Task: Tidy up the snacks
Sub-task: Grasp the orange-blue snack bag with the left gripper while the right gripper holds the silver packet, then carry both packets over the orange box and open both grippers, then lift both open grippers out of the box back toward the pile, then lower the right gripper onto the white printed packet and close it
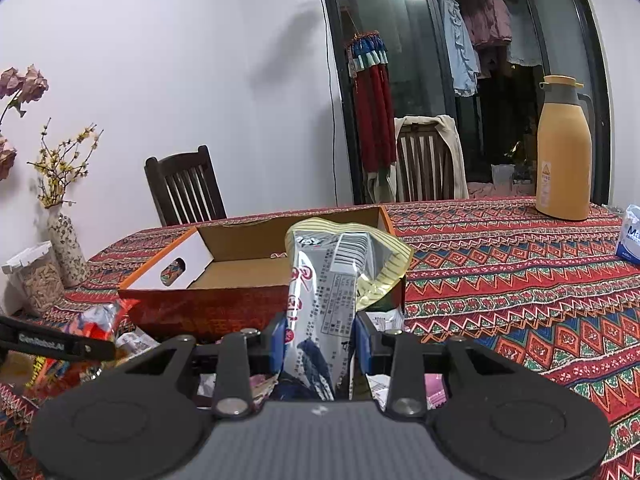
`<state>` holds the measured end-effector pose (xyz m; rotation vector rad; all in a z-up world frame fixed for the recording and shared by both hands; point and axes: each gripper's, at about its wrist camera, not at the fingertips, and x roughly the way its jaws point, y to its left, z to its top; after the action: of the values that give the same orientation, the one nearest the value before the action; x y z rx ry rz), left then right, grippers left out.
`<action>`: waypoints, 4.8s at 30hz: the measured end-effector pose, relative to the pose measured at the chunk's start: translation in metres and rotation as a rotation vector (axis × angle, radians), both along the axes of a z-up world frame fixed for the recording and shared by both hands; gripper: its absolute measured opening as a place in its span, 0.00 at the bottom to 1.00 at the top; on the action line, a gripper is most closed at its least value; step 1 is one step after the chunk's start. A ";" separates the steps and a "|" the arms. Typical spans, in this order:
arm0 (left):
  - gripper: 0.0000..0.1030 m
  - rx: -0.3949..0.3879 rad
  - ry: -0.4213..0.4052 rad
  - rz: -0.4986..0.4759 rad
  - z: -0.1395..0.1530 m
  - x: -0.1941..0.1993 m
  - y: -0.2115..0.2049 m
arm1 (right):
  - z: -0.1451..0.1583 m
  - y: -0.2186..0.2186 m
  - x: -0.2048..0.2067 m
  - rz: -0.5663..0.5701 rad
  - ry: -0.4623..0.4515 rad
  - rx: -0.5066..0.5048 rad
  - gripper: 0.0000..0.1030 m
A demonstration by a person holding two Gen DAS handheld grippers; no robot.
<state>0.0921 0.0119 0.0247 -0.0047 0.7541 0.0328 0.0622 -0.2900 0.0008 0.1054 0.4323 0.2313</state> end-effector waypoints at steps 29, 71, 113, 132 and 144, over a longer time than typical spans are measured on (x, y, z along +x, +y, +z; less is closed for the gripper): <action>0.67 -0.039 -0.293 0.116 0.048 0.122 -0.016 | 0.048 0.036 0.157 -0.038 -0.065 0.034 0.33; 1.00 -0.070 -0.389 0.191 0.046 0.099 -0.004 | 0.041 0.025 0.128 -0.049 -0.114 0.061 1.00; 1.00 0.021 -0.281 0.122 -0.043 -0.021 0.032 | -0.038 -0.023 -0.010 -0.053 0.063 -0.046 1.00; 1.00 -0.020 -0.266 0.135 -0.045 -0.018 0.040 | -0.043 -0.011 -0.004 -0.031 0.089 -0.092 1.00; 1.00 -0.034 -0.263 0.132 -0.045 -0.018 0.042 | -0.052 -0.026 0.017 -0.016 0.155 -0.058 0.72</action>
<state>0.0746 0.0536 -0.0203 -0.0899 0.4899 0.1420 0.0791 -0.3156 -0.0513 0.0705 0.5921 0.1952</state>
